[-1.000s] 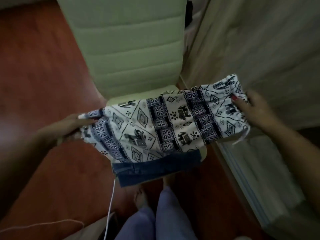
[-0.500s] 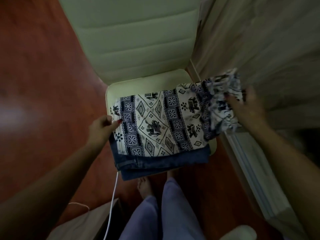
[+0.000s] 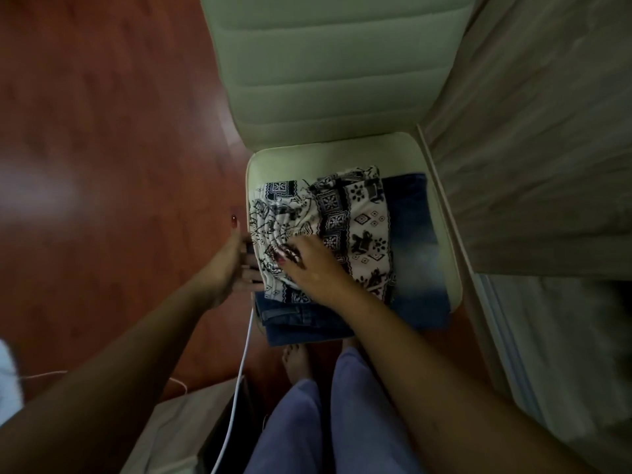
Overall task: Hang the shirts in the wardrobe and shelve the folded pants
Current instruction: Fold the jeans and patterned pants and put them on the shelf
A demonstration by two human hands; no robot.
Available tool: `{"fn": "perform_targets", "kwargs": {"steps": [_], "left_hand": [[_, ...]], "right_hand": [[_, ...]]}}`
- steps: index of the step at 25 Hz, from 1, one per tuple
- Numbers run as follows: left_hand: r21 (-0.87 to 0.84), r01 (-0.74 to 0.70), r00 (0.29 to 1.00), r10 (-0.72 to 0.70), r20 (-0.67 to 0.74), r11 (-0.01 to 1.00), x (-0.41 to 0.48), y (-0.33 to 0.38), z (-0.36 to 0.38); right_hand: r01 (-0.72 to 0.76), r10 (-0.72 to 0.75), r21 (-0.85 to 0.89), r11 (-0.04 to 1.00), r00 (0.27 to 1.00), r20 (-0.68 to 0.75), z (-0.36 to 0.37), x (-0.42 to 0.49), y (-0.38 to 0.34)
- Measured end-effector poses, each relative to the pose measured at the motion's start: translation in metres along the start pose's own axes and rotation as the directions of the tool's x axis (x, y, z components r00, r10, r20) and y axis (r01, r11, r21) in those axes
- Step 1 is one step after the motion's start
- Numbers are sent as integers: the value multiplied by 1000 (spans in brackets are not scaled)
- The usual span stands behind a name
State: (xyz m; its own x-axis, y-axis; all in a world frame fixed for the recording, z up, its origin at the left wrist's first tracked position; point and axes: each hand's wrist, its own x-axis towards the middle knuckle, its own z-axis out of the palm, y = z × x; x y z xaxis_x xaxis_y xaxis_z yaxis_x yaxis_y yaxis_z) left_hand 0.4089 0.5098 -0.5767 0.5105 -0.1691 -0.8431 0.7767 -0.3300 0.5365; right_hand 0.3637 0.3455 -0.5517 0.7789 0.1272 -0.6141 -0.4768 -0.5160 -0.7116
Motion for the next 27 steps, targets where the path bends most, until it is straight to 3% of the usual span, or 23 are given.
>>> {"fn": "perform_targets", "kwargs": {"steps": [2,3,5,6,9,10,12,14,15,17,19,22,25,27], "left_hand": [[33,-20,999,18,38,999,-1,-2,-3],[61,-35,998,32,48,998,2,-5,-2],[182,-103,994,94,62,978,-5,-10,5],[242,-174,984,159,79,954,-12,-12,12],[279,-168,985,150,83,946,-21,-9,21],[299,-143,988,120,96,943,-17,-7,23],[386,-77,996,52,74,919,-13,0,29],[347,-19,999,0,53,938,-7,2,37],[264,6,999,-19,49,965,-5,3,42],[80,38,998,-41,45,996,0,1,44],[-7,57,996,-57,66,998,0,-3,38],[-188,80,973,-35,228,979,-13,-9,32],[-289,109,942,-5,336,951,-25,-16,34],[-218,113,940,-33,339,969,-26,-19,41]], "right_hand": [[73,-66,63,995,993,-97,-9,-9,13],[99,-83,57,993,969,-234,-16,-14,23],[79,-77,-19,997,846,-528,-31,-21,48],[42,-50,-27,999,805,-591,-37,-23,60],[88,-101,-49,995,857,-506,-37,-26,73],[113,-132,-68,991,841,-525,-34,-25,73],[31,-80,-83,996,719,-690,-34,-19,75],[-157,167,89,984,602,-781,-41,-17,84],[-200,295,218,955,607,-738,-44,-17,90],[-197,387,356,913,688,-614,-49,-20,102],[-174,379,396,902,759,-530,-59,-28,106],[-138,301,352,926,832,-467,-76,-42,107],[-40,196,277,960,804,-562,-78,-53,108],[-31,129,158,987,740,-661,-72,-58,116]]}}
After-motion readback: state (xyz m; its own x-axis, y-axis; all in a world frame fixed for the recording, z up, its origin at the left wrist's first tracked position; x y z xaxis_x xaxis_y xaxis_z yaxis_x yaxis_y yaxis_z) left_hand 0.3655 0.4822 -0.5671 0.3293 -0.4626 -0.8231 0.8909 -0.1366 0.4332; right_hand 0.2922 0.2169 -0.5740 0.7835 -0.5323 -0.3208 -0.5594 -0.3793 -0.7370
